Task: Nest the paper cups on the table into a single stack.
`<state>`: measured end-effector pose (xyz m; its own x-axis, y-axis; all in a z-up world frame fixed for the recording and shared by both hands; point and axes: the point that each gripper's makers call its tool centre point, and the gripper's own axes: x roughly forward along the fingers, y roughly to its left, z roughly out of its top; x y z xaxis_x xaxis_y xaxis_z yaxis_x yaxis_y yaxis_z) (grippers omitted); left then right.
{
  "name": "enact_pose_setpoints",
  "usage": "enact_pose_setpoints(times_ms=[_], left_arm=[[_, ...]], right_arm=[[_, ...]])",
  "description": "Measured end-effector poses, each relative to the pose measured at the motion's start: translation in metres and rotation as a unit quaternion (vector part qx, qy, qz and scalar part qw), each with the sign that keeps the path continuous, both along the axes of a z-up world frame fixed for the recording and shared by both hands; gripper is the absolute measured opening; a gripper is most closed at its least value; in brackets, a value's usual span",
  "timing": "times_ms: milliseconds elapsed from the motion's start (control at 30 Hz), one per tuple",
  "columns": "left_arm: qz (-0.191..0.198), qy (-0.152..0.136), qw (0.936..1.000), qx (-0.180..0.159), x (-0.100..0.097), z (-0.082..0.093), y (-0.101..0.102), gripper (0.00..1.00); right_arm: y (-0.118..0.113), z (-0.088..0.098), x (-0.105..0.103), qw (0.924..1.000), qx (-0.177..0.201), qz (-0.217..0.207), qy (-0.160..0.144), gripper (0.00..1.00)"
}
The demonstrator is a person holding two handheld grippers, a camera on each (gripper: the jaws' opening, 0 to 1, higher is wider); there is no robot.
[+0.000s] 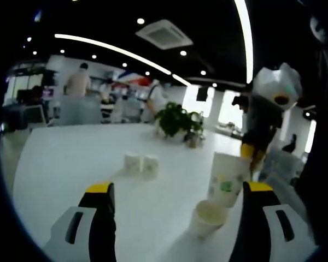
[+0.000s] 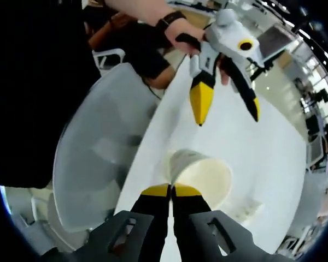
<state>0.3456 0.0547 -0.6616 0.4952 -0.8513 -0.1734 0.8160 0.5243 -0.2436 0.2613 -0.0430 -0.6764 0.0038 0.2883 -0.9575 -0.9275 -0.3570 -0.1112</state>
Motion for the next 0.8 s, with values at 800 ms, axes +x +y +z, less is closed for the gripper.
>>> enact_pose_setpoints(times_ms=[800], left_arm=[[0.003, 0.013, 0.9999, -0.007, 0.001, -0.008, 0.003, 0.94]], right_arm=[[-0.001, -0.04, -0.002, 0.9986, -0.04, 0.034, -0.004, 0.0]])
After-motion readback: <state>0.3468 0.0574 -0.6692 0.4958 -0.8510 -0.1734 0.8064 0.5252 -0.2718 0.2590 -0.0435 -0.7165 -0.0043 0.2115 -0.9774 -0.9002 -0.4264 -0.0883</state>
